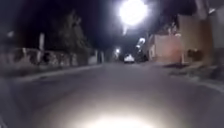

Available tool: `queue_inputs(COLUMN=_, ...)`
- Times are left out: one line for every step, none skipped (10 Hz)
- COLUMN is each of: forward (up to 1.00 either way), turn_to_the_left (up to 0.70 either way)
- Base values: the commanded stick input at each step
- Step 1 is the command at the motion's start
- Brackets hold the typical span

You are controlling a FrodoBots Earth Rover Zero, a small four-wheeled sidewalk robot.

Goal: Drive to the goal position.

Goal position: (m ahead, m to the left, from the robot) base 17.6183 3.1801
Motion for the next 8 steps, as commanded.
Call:
queue_inputs(forward=1.00, turn_to_the_left=-0.40)
queue_inputs(forward=1.00, turn_to_the_left=-0.40)
queue_inputs(forward=1.00, turn_to_the_left=-0.38)
queue_inputs(forward=1.00, turn_to_the_left=-0.23)
queue_inputs(forward=1.00, turn_to_the_left=-0.07)
queue_inputs(forward=1.00, turn_to_the_left=0.00)
queue_inputs(forward=1.00, turn_to_the_left=0.00)
queue_inputs(forward=1.00, turn_to_the_left=0.00)
